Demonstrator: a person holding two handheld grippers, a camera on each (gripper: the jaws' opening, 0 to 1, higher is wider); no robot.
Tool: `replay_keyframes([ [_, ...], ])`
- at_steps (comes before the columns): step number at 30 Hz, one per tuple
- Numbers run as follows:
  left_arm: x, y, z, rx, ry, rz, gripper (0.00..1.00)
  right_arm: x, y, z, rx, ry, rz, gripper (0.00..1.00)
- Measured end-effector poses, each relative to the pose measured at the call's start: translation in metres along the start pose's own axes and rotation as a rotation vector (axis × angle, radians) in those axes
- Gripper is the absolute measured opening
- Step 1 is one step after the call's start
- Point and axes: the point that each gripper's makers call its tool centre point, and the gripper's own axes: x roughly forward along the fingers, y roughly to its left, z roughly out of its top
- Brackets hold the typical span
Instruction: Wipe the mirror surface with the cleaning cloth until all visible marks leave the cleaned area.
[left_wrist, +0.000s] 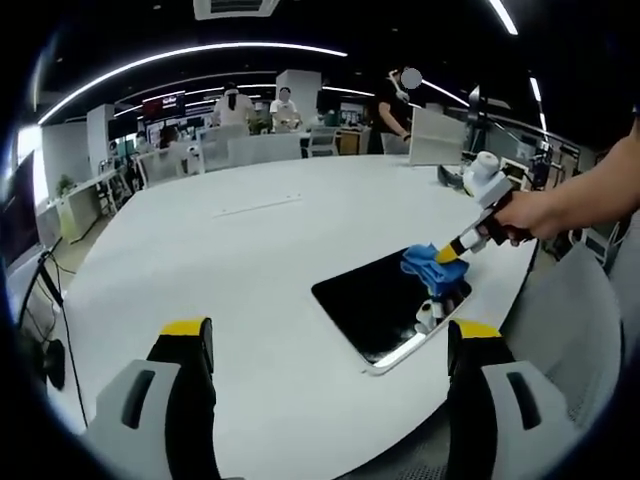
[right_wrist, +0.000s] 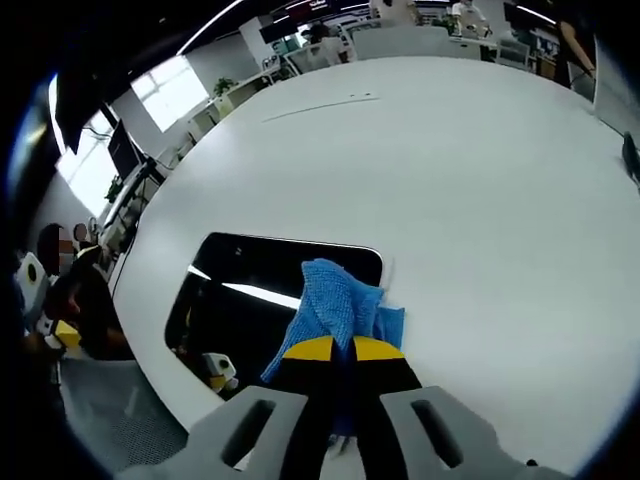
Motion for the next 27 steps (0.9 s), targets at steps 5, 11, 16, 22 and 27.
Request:
replay_keyframes([
  [5,0.000,0.002,0.001,0.007,0.000,-0.009,0.97,0.001,0.000,0.000,0.016,-0.006,-0.006,0.00],
  [11,0.003,0.006,0.004,0.018,-0.001,-0.023,0.97,0.000,0.000,-0.001,0.016,-0.016,-0.012,0.00],
  [16,0.005,0.005,0.006,0.016,-0.009,-0.027,0.97,-0.002,0.002,-0.005,0.033,-0.034,-0.031,0.00],
  [22,0.006,0.003,0.005,0.011,-0.010,-0.028,0.97,-0.006,0.006,-0.014,0.018,-0.041,-0.040,0.00],
  [27,0.006,0.001,0.003,0.008,-0.008,-0.025,0.97,-0.010,0.009,-0.020,0.014,-0.071,-0.056,0.00],
])
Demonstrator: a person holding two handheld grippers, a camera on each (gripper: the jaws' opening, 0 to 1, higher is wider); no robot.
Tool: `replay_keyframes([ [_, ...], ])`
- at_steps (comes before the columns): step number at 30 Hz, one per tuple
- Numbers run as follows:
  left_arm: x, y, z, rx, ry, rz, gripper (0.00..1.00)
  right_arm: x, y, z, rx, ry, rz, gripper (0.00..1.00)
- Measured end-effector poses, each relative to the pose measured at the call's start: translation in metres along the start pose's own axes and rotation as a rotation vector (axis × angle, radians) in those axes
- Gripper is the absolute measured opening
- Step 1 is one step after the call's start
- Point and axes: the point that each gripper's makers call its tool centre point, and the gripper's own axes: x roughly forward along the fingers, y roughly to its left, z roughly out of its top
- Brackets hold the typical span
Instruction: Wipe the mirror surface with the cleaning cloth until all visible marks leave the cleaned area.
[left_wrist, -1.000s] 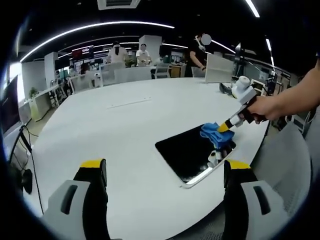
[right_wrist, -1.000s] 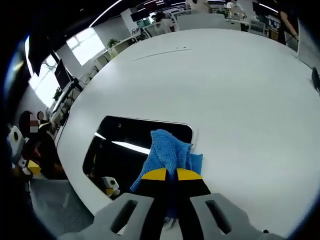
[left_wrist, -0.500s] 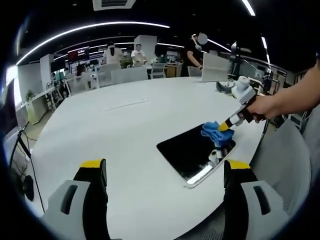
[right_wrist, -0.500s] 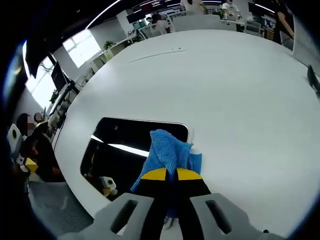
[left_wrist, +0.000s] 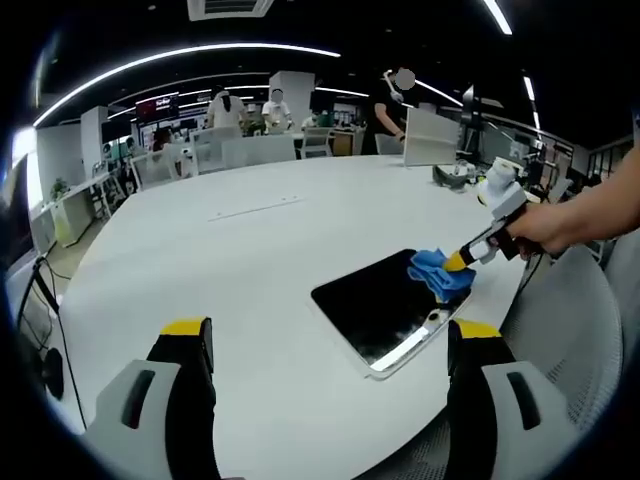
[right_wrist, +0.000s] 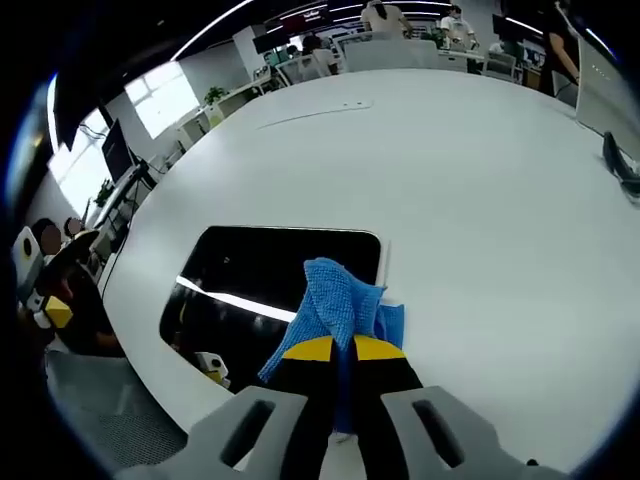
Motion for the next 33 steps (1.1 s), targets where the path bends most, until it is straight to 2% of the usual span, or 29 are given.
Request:
replay_keyframes([
  [6,0.000,-0.004,-0.004,0.003,0.004,-0.003,0.97,-0.004,0.001,-0.008,-0.006,0.002,0.005,0.00],
  [8,-0.001,-0.006,-0.006,0.005,0.006,-0.007,0.97,-0.004,0.001,-0.008,0.030,-0.008,-0.011,0.00],
  [11,-0.001,-0.007,-0.009,0.004,0.012,-0.010,0.98,-0.006,0.002,-0.011,0.029,-0.009,-0.019,0.00],
  [17,-0.004,0.000,-0.009,-0.010,0.003,0.002,0.99,-0.012,0.005,-0.019,0.023,-0.009,-0.009,0.00],
  [24,-0.006,0.004,-0.010,-0.021,0.008,0.014,0.99,-0.016,0.005,-0.025,0.017,-0.044,-0.018,0.00],
  [33,-0.006,0.005,-0.007,-0.020,0.005,0.013,0.99,-0.018,0.006,-0.027,0.037,-0.030,-0.023,0.00],
])
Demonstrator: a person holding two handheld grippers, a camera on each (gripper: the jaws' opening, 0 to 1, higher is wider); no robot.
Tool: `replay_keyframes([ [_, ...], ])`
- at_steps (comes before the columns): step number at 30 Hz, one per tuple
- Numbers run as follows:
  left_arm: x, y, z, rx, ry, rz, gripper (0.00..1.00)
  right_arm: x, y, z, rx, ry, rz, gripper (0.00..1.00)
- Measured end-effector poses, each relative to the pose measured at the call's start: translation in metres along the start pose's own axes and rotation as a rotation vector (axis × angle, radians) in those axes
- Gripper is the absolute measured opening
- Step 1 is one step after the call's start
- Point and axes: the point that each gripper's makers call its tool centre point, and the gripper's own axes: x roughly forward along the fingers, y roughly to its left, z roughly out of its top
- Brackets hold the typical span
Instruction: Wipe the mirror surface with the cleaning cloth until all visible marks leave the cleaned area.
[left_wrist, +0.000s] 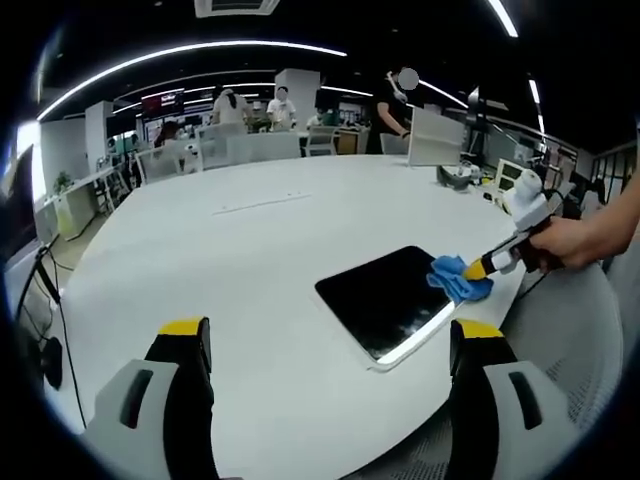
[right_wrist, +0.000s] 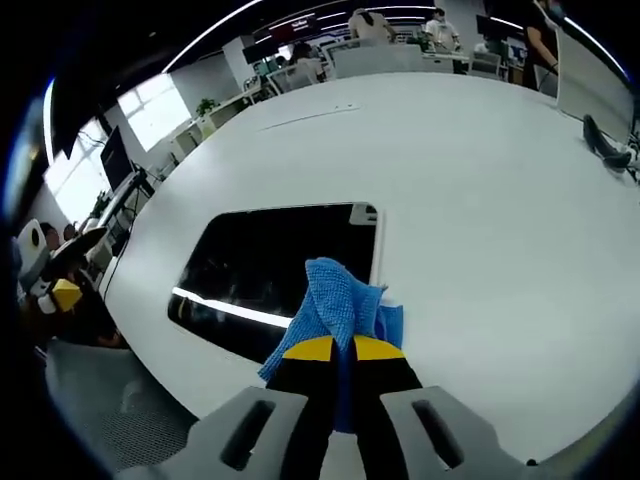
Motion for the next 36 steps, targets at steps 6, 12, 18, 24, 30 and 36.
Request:
replay_keyframes([
  [6,0.001,0.001,0.000,-0.003,-0.003,-0.001,0.99,0.001,-0.001,0.001,0.009,0.005,0.006,0.00],
  [12,0.000,0.001,-0.001,-0.004,-0.003,-0.002,0.99,0.003,0.003,0.001,0.032,0.013,0.014,0.00],
  [18,-0.002,0.002,-0.001,-0.013,-0.008,0.001,0.99,0.006,0.013,0.003,0.048,0.020,0.028,0.00],
  [24,-0.003,0.002,-0.003,-0.019,-0.010,0.003,0.99,0.011,0.026,0.004,0.064,0.034,0.042,0.00],
  [30,-0.005,0.002,-0.004,-0.019,-0.007,0.004,0.99,0.015,0.037,0.005,0.049,0.034,0.051,0.00],
  [36,-0.009,-0.001,-0.004,-0.012,-0.003,0.010,0.99,0.020,0.051,0.006,0.035,0.050,0.074,0.00],
])
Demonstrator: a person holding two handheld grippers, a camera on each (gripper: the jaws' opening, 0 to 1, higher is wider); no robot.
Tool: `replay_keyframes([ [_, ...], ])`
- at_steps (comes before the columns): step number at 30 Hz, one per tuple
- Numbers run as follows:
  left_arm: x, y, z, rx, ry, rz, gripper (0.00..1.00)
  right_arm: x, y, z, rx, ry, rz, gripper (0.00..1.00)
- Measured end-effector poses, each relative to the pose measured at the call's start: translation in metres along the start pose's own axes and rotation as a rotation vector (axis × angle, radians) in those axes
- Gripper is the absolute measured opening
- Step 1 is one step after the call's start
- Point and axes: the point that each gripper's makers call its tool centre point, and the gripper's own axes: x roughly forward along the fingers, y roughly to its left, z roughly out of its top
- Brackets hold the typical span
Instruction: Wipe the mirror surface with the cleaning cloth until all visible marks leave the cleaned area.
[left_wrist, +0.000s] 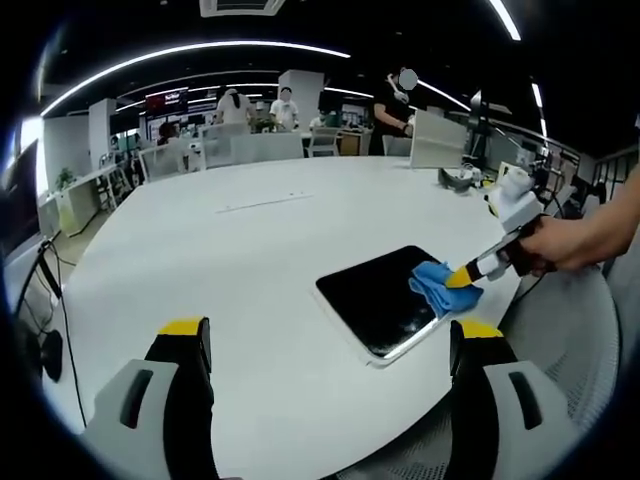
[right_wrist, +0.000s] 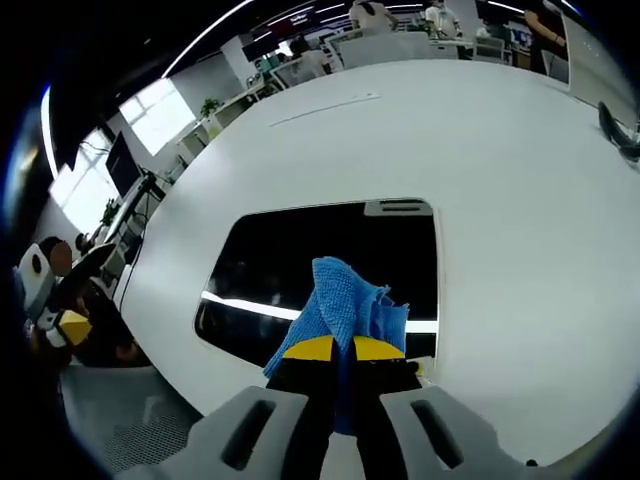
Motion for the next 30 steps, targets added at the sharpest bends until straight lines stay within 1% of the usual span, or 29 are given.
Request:
replay_keyframes([
  [2,-0.002,0.000,0.003,-0.001,-0.006,0.004,0.99,0.001,0.004,0.000,-0.006,0.003,0.002,0.00],
  [6,-0.003,0.001,0.002,-0.012,-0.008,0.012,0.99,0.003,0.014,-0.002,-0.021,0.008,0.009,0.00],
  [8,-0.003,0.000,0.001,-0.014,-0.009,0.009,0.99,0.004,0.014,-0.001,-0.014,0.006,0.005,0.00],
  [11,-0.003,-0.004,-0.002,-0.005,-0.003,-0.010,0.99,0.006,0.019,0.000,-0.003,0.001,0.007,0.00],
  [14,-0.002,0.000,-0.006,0.000,0.006,-0.020,0.99,0.010,0.022,0.003,0.002,-0.009,0.005,0.00],
  [18,-0.002,0.001,-0.007,0.019,0.020,-0.044,0.99,0.015,0.030,0.005,0.002,-0.014,-0.001,0.00],
  [20,-0.001,0.005,-0.006,0.028,0.024,-0.052,0.99,0.017,0.036,0.005,0.006,-0.012,0.003,0.00],
  [25,-0.001,0.015,-0.001,0.039,0.024,-0.065,0.98,0.023,0.055,0.005,-0.024,-0.009,0.001,0.00],
  [30,0.000,0.025,0.002,0.049,0.028,-0.073,0.98,0.027,0.067,0.004,-0.030,-0.008,-0.004,0.00],
])
